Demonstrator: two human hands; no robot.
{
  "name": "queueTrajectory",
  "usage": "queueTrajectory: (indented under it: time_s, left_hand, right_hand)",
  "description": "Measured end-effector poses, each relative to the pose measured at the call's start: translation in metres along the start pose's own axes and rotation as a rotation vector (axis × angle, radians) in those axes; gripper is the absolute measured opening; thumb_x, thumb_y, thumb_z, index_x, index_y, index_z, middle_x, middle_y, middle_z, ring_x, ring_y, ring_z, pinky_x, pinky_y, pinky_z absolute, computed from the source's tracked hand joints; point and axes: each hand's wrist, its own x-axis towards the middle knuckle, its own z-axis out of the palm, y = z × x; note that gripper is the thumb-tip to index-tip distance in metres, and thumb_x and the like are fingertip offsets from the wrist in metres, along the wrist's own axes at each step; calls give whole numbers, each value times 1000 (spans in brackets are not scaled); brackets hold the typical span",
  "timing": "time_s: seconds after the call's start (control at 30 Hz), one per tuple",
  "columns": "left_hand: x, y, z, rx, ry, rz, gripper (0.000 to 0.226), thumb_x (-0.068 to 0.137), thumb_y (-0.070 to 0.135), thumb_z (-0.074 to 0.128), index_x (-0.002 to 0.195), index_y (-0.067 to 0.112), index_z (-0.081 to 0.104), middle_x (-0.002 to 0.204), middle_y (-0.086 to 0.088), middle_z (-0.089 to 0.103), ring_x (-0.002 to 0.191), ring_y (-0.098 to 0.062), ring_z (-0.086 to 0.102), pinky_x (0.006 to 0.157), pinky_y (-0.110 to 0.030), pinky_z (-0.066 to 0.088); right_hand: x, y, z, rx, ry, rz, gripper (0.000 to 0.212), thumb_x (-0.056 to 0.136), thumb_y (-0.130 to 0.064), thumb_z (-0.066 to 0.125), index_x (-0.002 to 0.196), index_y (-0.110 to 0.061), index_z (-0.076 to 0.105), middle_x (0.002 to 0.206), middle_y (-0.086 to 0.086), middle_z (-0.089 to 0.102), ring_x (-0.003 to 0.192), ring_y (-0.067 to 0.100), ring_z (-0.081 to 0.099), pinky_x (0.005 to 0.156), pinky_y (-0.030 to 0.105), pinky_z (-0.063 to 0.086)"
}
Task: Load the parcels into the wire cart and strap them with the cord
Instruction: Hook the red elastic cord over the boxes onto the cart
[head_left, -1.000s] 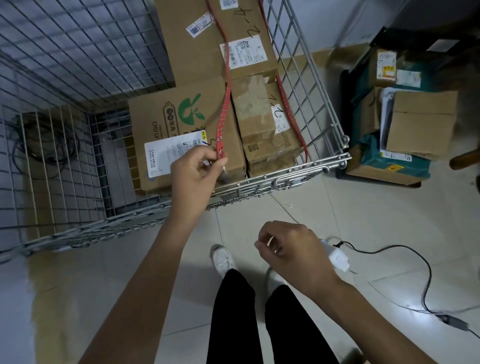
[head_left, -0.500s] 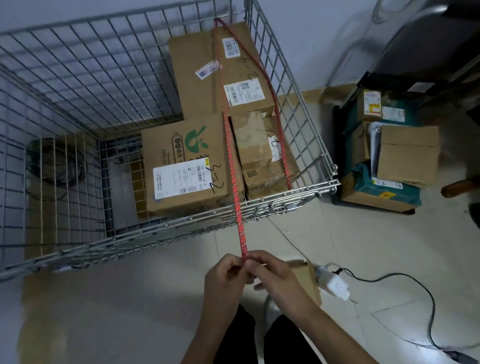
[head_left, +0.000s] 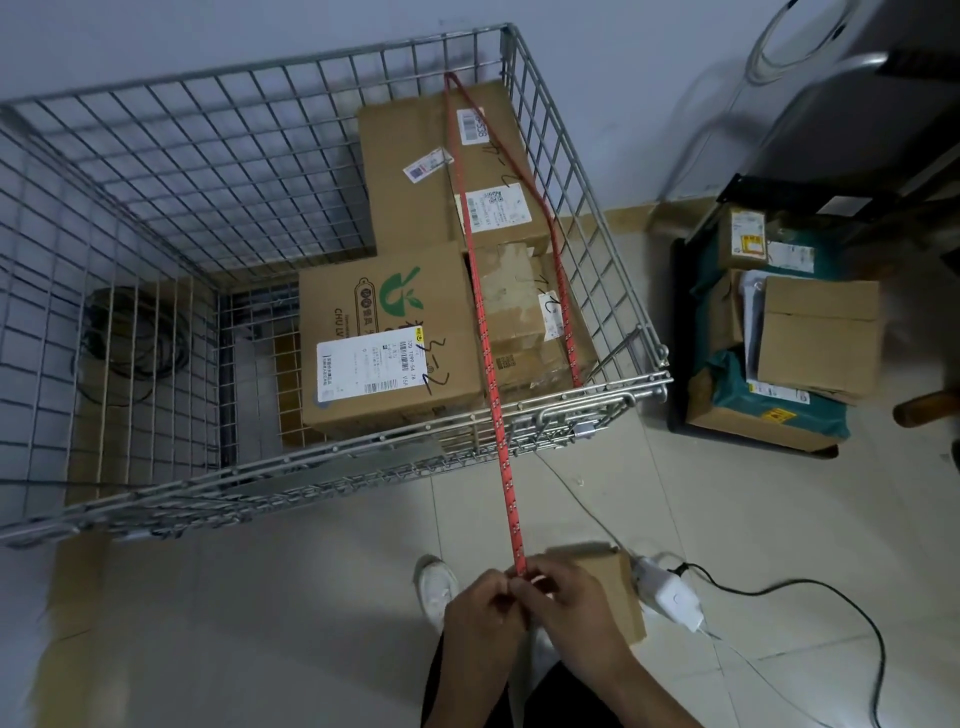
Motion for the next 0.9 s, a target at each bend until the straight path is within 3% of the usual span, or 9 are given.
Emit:
queueTrajectory:
  time_s: [0.17, 0.27, 0.33, 0.5, 0.6, 0.7, 0.73, 0.8, 0.9]
  left_hand:
    - [-15, -3, 1, -46, -21, 8, 18, 84, -3, 67, 69, 1, 58, 56, 6, 66, 54, 2, 59, 64, -16, 45]
    - [-23, -11, 2, -36, -5, 31, 20, 80, 25, 71, 68, 14, 59, 58, 0, 67, 55, -5, 62, 58, -21, 48]
    - [-29, -27, 4, 13, 10, 30, 22, 74, 45, 65, 67, 25, 59, 64, 2, 69, 63, -10, 66, 66, -27, 52]
    - [-39, -31, 7, 9, 59, 53, 14, 64, 54, 63, 62, 40, 63, 66, 13, 69, 61, 0, 65, 64, -15, 50]
    - [-30, -23, 6, -65, 10, 1, 18, 69, 44, 69, 61, 29, 61, 62, 2, 69, 58, -2, 61, 61, -23, 51]
    - [-13, -5, 3, -209, -6, 1, 16, 82, 1, 70, 71, -5, 60, 56, -1, 65, 54, -4, 57, 55, -16, 43]
    - [-8, 3, 0, -226, -2, 13, 19, 82, -7, 68, 71, -15, 54, 55, -1, 64, 53, -6, 57, 55, -14, 43]
    - [-2, 11, -4, -270, 9, 37, 23, 78, -1, 68, 70, -14, 52, 64, -8, 68, 57, -16, 64, 57, -19, 47]
    - [4, 9, -10, -306, 48, -21, 17, 82, -6, 67, 70, -8, 55, 73, -16, 72, 61, -22, 68, 58, -23, 51]
  right_hand:
    - [-13, 7, -5, -32, 3, -50, 11, 79, -19, 70, 79, -29, 74, 85, -2, 70, 77, 8, 67, 72, 19, 52]
    - [-23, 10, -7, -55, 33, -61, 11, 72, -37, 67, 73, -48, 69, 83, -6, 68, 77, 4, 66, 69, 18, 52]
    - [-31, 15, -6, -68, 27, -56, 9, 67, -50, 62, 73, -55, 66, 83, -10, 67, 76, 1, 66, 71, 20, 53]
    - [-43, 25, -2, -90, 23, -61, 8, 64, -57, 59, 71, -60, 62, 91, -17, 64, 78, 0, 65, 75, 26, 53]
    - [-37, 16, -6, -111, 20, -64, 10, 67, -55, 59, 73, -62, 61, 85, -10, 66, 79, 0, 65, 77, 28, 54]
    - [-24, -13, -18, -220, 3, -137, 9, 76, -53, 57, 81, -56, 64, 90, -12, 65, 76, 0, 64, 73, 22, 52]
    - [-17, -25, -25, -281, 32, -164, 20, 77, -58, 51, 86, -48, 66, 90, -13, 63, 76, -1, 64, 71, 22, 52]
    - [-1, -55, -46, -377, 117, -220, 32, 82, -59, 46, 91, -36, 66, 91, -16, 61, 76, -1, 62, 68, 23, 53]
    - [34, -100, -81, -434, 324, -401, 17, 90, -35, 57, 91, -22, 68, 86, -13, 62, 71, 3, 59, 61, 23, 52]
